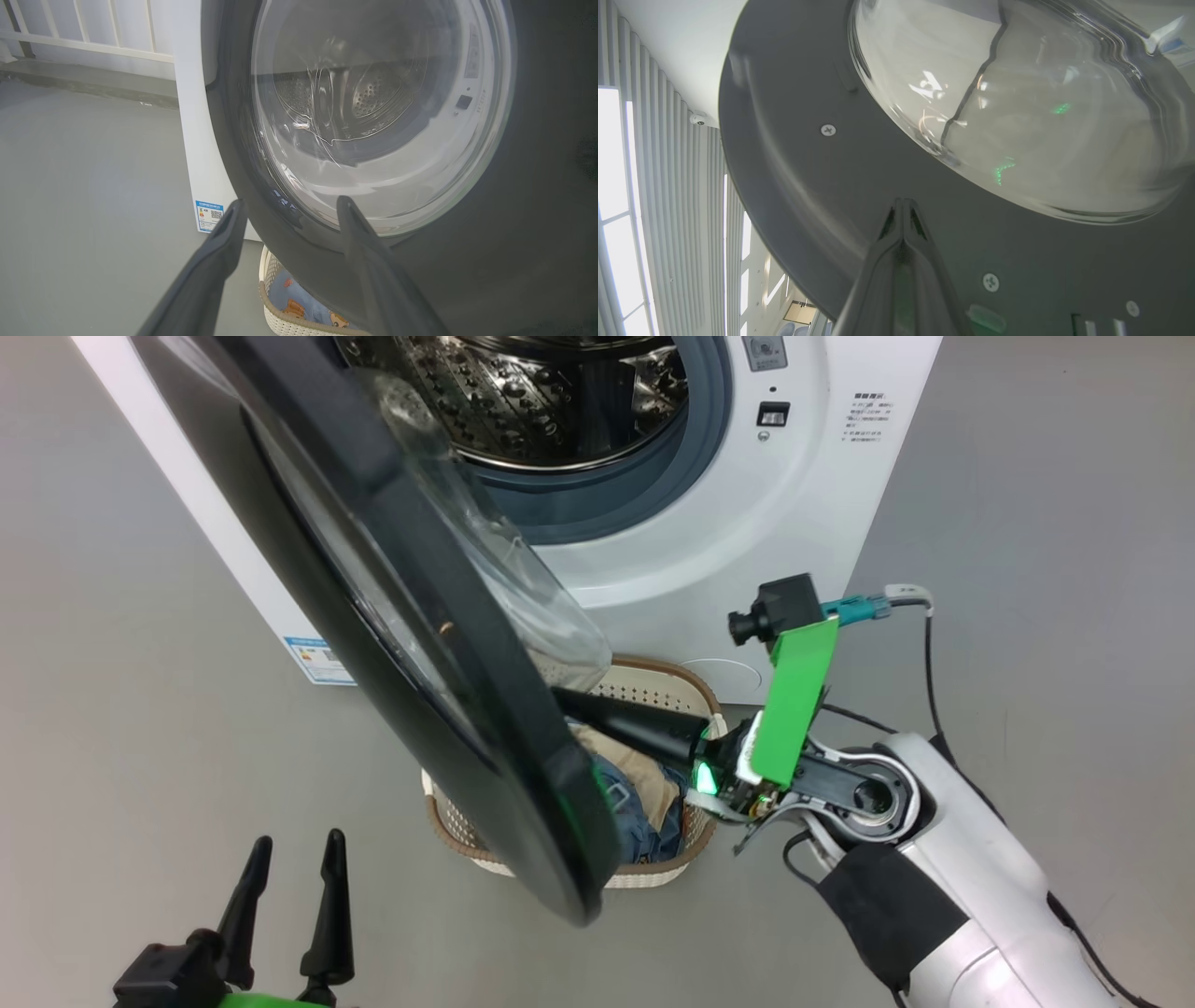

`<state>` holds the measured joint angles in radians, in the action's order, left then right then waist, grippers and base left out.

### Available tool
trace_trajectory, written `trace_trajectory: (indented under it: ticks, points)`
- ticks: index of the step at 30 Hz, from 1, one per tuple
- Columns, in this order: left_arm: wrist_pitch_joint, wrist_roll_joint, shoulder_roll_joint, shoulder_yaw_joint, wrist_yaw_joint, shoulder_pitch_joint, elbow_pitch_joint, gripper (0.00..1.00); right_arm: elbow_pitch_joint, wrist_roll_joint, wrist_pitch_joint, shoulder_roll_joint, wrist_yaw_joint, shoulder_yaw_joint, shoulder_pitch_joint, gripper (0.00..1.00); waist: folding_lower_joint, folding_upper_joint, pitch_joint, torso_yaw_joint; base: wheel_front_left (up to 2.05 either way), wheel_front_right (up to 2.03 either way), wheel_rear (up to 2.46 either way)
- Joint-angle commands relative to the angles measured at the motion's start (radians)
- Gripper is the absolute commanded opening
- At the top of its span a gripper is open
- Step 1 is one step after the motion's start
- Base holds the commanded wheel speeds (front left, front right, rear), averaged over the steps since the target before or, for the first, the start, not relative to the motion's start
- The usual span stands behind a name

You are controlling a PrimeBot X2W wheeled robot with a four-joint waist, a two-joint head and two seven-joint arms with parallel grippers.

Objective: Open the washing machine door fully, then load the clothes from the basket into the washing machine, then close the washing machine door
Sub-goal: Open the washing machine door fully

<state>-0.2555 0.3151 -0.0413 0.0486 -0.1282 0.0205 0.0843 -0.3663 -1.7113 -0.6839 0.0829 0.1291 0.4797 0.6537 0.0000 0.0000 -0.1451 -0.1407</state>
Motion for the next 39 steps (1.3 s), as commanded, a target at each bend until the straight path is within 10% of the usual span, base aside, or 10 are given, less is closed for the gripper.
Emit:
trace_trajectory:
  ticks: [1, 39]
  points:
    - [-0.006, 0.006, -0.009, -0.03, -0.002, -0.009, -0.028, 1.0, 0.036, -0.02, 0.004, -0.033, 0.002, 0.029, -0.018, 0.0, 0.0, 0.0, 0.001, 0.0, 0.0, 0.0, 0.0]
    - [-0.006, 0.022, -0.009, -0.022, -0.002, 0.023, -0.027, 1.0, 0.034, -0.132, 0.147, -0.033, 0.002, 0.192, -0.075, 0.0, 0.0, 0.0, 0.09, 0.022, 0.0, 0.0, 0.0]
